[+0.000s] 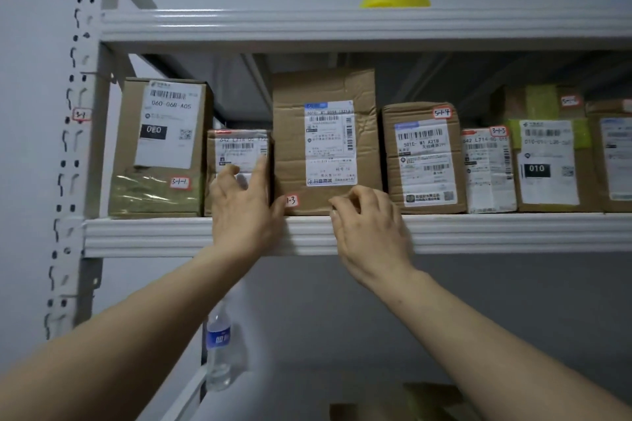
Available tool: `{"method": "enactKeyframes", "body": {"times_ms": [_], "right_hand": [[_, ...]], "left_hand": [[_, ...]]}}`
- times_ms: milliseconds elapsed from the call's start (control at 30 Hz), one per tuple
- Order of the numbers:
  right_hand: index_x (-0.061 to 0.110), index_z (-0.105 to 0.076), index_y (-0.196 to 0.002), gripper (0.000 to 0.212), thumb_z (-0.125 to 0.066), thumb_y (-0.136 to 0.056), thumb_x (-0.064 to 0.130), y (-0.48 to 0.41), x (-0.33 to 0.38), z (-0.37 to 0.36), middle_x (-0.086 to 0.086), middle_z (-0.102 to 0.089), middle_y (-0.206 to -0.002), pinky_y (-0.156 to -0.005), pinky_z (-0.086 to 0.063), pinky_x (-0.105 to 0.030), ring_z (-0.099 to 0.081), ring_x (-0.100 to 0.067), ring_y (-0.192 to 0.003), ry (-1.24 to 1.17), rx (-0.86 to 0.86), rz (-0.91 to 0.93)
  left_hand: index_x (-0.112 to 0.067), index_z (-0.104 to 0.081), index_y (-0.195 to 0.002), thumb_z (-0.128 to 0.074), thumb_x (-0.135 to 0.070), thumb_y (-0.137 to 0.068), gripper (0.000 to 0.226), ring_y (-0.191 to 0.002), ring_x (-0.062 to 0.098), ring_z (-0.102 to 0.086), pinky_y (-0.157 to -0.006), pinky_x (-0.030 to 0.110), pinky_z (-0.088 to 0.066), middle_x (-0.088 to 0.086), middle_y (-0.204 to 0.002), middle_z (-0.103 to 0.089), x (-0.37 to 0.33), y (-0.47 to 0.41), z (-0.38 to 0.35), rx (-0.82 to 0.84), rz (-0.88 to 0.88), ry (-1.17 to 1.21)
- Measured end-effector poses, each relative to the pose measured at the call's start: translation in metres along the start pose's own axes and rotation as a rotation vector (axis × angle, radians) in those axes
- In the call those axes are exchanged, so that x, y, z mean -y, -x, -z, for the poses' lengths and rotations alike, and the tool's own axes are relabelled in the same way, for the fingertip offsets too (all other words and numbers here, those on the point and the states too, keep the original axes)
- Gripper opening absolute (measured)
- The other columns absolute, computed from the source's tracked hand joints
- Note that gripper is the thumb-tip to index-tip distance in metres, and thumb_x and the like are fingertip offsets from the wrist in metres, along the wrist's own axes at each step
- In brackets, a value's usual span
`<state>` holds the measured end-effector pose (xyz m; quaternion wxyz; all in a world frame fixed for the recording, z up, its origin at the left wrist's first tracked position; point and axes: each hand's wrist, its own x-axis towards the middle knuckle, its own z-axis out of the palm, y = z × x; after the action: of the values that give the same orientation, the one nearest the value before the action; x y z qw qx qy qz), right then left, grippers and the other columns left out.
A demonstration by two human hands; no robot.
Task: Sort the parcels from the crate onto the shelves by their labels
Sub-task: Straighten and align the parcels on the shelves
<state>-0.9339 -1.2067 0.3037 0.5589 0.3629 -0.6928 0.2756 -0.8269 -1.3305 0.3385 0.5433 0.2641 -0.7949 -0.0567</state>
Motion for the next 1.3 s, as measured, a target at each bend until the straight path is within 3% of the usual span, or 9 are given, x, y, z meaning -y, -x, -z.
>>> {"method": "enactKeyframes", "body": {"times_ms": [167, 400, 600, 733, 967, 1300], "right_hand": [[0.023, -0.067, -0.098, 0.038, -0.036, -0.087, 0.041, 0.000, 0.014, -0.003, -0.006, -0.059, -0.100, -0.077, -0.049, -0.038, -0.058, -0.029, -0.091, 0.007, 0.040, -0.081], [0.024, -0.060, -0.113, 0.060, -0.014, -0.085, 0.052, -0.002, 0.017, 0.003, -0.006, -0.050, -0.116, -0.091, -0.039, -0.038, -0.045, -0.027, -0.108, -0.014, 0.171, -0.096], [0.025, -0.060, -0.113, 0.061, -0.015, -0.085, 0.054, -0.002, 0.012, 0.003, -0.006, -0.050, -0.116, -0.091, -0.039, -0.038, -0.046, -0.027, -0.108, 0.001, 0.161, -0.097], [0.021, -0.066, -0.107, 0.047, -0.032, -0.087, 0.046, 0.000, 0.025, -0.004, -0.011, -0.057, -0.112, -0.086, -0.044, -0.044, -0.054, -0.032, -0.103, -0.036, 0.007, -0.072], [0.012, -0.068, -0.108, 0.042, -0.038, -0.089, 0.034, -0.011, 0.125, -0.029, -0.014, -0.063, -0.112, -0.088, -0.050, -0.042, -0.061, -0.034, -0.102, -0.199, -0.023, 0.244], [0.023, -0.070, -0.094, 0.039, -0.035, -0.085, 0.039, -0.017, 0.164, -0.051, -0.004, -0.065, -0.094, -0.073, -0.051, -0.031, -0.063, -0.024, -0.083, -0.075, 0.006, 0.239]], "left_hand": [[-0.037, -0.019, -0.147, -0.049, -0.055, -0.089, 0.068, -0.133, 0.033, -0.018, -0.110, 0.043, -0.020, 0.013, -0.144, -0.018, 0.012, -0.008, 0.001, 0.042, -0.081, -0.053], [-0.033, -0.020, -0.148, -0.050, -0.053, -0.089, 0.069, -0.130, 0.032, -0.020, -0.110, 0.039, -0.019, 0.013, -0.143, -0.019, 0.015, -0.009, -0.001, 0.039, -0.126, 0.007], [-0.031, -0.021, -0.149, -0.052, -0.051, -0.089, 0.070, -0.133, 0.032, -0.018, -0.111, 0.039, -0.018, 0.014, -0.145, -0.017, 0.012, -0.008, 0.002, 0.057, -0.130, 0.040], [-0.025, -0.019, -0.149, -0.049, -0.045, -0.093, 0.068, -0.138, 0.029, -0.012, -0.113, 0.038, -0.014, 0.013, -0.148, -0.012, 0.021, -0.005, 0.015, 0.003, -0.138, 0.119], [-0.025, -0.007, -0.151, -0.040, -0.041, -0.096, 0.066, -0.141, 0.032, 0.005, -0.116, 0.046, -0.007, 0.013, -0.152, 0.005, 0.084, -0.004, 0.049, -0.052, 0.071, 0.001], [-0.027, -0.002, -0.151, -0.053, -0.032, -0.091, 0.079, -0.138, 0.035, -0.010, -0.114, 0.044, -0.018, 0.018, -0.149, -0.008, 0.113, -0.018, 0.069, 0.028, 0.187, -0.077]]}}
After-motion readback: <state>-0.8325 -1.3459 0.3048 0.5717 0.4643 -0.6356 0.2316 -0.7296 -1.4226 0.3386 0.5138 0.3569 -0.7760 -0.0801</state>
